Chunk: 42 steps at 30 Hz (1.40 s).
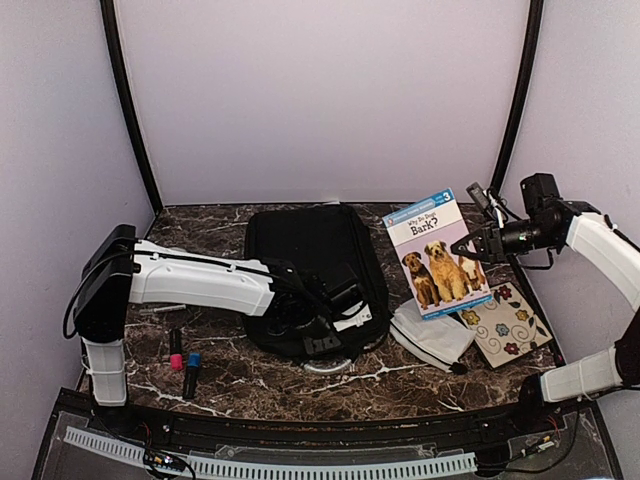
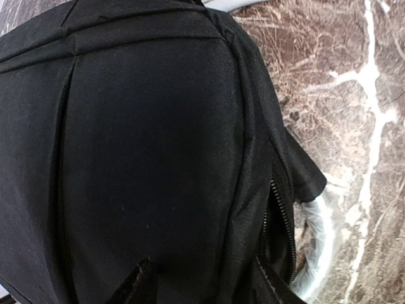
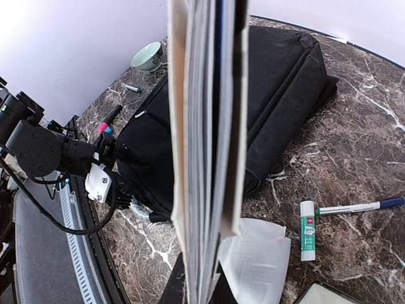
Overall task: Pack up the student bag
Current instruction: Pick up the largest pocket of the bag from the student bag, then place the book in the largest pocket of the bag.
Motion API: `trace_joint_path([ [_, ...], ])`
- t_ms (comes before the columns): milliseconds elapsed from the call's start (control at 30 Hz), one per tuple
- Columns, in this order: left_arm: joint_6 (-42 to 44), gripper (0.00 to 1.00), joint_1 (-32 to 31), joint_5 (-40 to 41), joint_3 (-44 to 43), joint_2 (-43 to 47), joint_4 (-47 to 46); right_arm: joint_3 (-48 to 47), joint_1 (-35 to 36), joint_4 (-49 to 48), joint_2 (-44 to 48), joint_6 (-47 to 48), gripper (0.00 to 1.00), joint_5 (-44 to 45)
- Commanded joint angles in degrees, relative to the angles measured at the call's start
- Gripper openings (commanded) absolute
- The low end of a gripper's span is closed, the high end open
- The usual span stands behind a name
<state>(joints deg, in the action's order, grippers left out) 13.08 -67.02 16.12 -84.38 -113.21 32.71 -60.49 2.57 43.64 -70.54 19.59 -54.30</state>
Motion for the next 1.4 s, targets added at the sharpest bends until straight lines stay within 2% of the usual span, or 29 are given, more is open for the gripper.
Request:
trace_joint_path([
  [0, 1.7, 0.48, -0.1, 1.6, -1.9, -1.3, -0.4, -0.2, -0.5, -2.0, 1.2, -0.3, 0.00, -2.2],
  [233, 2.6, 0.13, 0.0, 4.0, -3.4, -1.9, -0.5, -2.8, -0.6, 0.0, -0.1, 0.9, 0.00, -2.1],
  [400, 1.6, 0.00, 1.0, 4.5, -6.4, -1.0, 1.3, -7.8, -0.6, 2.5, -1.4, 2.2, 0.00, -2.2],
  [667, 0.8, 0.00, 4.2, 2.8, -11.6, 5.2, 2.2, -16.4, 0.4, 4.0, 0.2, 4.1, 0.00, -2.0],
  [867, 0.6, 0.00, 8.0, -0.3, -15.7, 8.3, 3.7, -20.8, 4.1, 8.4, 1.7, 11.2, 0.00, -3.1],
  [1167, 1.5, 0.00, 12.0, -2.3, -22.8, 9.7, 6.3, -24.0, 18.6, 16.3, 2.3, 23.7, 0.00, 5.3],
  [1367, 0.0, 0.00, 14.9, -7.4, -23.2, 11.0, 4.1, -26.8, 28.6, 14.7, -0.4, 24.8, 0.00, 8.1],
])
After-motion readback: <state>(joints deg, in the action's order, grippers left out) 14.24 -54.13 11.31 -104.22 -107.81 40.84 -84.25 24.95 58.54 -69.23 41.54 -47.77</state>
